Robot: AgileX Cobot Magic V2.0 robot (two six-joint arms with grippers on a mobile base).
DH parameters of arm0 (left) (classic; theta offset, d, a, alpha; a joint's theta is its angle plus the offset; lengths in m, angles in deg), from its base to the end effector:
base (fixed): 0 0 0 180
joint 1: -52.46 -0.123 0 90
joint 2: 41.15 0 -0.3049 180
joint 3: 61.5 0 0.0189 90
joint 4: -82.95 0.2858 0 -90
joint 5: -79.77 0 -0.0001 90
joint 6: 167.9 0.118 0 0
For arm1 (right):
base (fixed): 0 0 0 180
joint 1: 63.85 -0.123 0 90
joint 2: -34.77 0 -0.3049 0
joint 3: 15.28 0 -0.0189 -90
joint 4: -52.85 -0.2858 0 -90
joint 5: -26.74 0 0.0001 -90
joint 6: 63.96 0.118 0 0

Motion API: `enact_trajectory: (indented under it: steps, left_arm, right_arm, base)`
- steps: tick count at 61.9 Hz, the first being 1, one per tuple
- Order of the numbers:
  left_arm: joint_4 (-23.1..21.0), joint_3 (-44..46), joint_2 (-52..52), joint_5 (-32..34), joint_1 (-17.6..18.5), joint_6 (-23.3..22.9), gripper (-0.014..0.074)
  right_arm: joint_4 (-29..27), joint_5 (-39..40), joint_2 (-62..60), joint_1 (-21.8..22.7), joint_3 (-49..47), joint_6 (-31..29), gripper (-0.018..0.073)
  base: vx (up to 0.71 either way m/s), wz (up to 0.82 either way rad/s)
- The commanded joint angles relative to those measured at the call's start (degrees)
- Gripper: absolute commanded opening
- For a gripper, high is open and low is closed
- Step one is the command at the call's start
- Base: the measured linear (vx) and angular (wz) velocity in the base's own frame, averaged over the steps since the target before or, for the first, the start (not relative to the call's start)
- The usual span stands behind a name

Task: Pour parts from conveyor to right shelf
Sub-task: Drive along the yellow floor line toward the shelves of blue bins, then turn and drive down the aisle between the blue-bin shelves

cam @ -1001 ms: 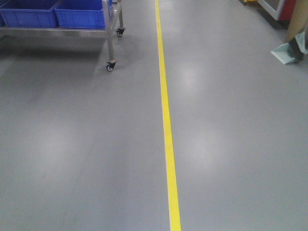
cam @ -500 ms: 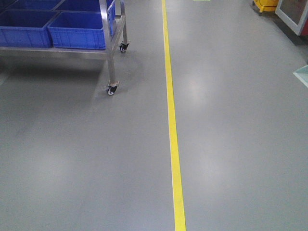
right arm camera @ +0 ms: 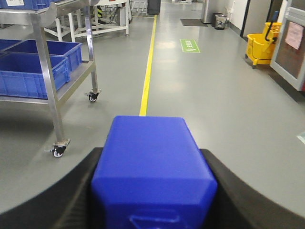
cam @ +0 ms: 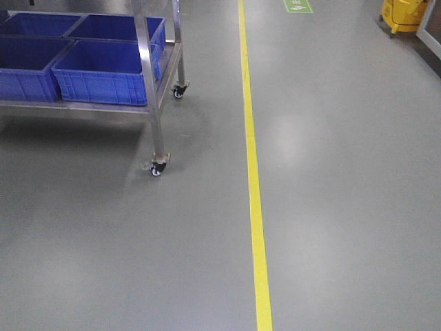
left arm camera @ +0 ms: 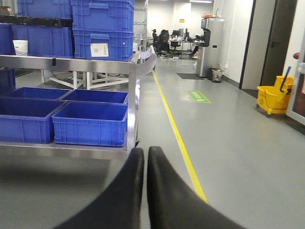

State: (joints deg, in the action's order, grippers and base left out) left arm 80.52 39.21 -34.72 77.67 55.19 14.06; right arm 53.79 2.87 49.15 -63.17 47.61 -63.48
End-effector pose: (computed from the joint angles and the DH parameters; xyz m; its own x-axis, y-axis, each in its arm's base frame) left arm 0.0984 -0.0049 0.2017 0.0376 -0.0100 -0.9992 0.0495 0.9987 -0.0081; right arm 0.0950 -0.0019 0.2572 -0.1933 -0.0043 -0.9811 0.0171 0.9998 -0.0078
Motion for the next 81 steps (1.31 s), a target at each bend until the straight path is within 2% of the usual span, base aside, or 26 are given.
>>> enact_trajectory:
  steps: [1, 42, 81]
  left_arm:
    - [-0.2, -1.8, -0.6, 4.4, 0.4, -0.5, -0.0006]
    - [-0.2, -1.8, -0.6, 4.4, 0.4, -0.5, -0.0006]
    - [-0.2, -1.8, -0.6, 4.4, 0.4, -0.5, -0.0006]
  right_arm:
    - [0.2, 4.7, 1.0, 0.2, -1.7, -0.5, -0.0005]
    - [0.2, 4.7, 1.0, 0.2, -1.7, -0.5, -0.0005]
    - [0.2, 4.7, 1.0, 0.1, -1.7, -0.5, -0.0005]
  base:
    - [0.66, 0.12]
    - [0.56, 0.22]
    - [0.37, 0.95]
